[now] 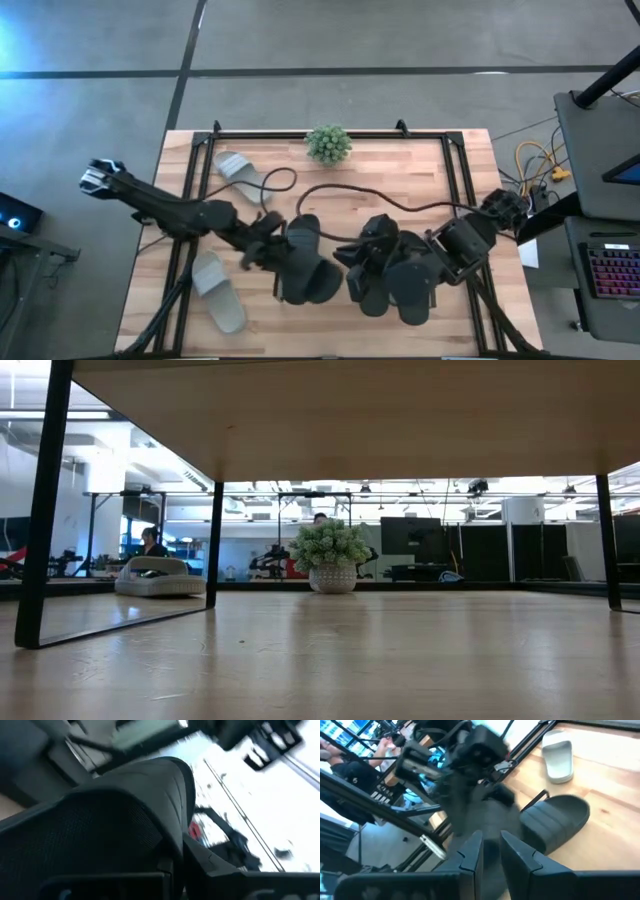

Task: Pick and place slides into the shelf
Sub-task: Put the black slipper on the shelf

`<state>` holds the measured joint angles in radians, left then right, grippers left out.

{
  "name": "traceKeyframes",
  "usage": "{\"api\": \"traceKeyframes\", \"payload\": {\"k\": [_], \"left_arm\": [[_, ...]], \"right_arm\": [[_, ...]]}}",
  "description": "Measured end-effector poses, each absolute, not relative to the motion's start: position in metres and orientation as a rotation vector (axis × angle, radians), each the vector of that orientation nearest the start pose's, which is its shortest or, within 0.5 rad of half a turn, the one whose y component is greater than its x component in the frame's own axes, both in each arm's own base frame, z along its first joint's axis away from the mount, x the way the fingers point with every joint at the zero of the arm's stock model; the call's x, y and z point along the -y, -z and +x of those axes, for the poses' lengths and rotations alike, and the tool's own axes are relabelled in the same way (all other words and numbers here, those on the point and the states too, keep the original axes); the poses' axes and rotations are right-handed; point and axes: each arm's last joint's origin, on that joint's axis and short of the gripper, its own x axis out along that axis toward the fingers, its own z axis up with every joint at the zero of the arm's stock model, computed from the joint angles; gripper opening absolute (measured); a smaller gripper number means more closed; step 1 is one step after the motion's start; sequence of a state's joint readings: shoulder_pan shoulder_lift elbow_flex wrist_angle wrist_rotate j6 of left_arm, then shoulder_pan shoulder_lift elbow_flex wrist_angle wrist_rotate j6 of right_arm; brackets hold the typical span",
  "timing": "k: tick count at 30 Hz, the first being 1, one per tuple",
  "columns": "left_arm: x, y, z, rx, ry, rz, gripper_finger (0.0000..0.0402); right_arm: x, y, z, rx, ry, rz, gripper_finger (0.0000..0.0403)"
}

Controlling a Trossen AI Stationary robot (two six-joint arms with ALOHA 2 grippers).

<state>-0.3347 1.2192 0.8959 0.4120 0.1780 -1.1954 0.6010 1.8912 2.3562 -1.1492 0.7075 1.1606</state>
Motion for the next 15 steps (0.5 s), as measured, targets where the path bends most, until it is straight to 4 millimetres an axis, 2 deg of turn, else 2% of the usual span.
{"api": "traceKeyframes", "payload": {"k": [6,15], "left_arm": [[0.105,-0.341,0.294,-0.204,0.42,-1.178,0.0],[0.115,-0.32,0.336,-0.2,0.271,-1.184,0.0002]], "right_arm": [[-0.206,-0.464,0.295,-0.365,0.39,0.73,0.0054],[-0.226,-0.464,0.254,-0.31,0.462,0.785,0.0054]]}}
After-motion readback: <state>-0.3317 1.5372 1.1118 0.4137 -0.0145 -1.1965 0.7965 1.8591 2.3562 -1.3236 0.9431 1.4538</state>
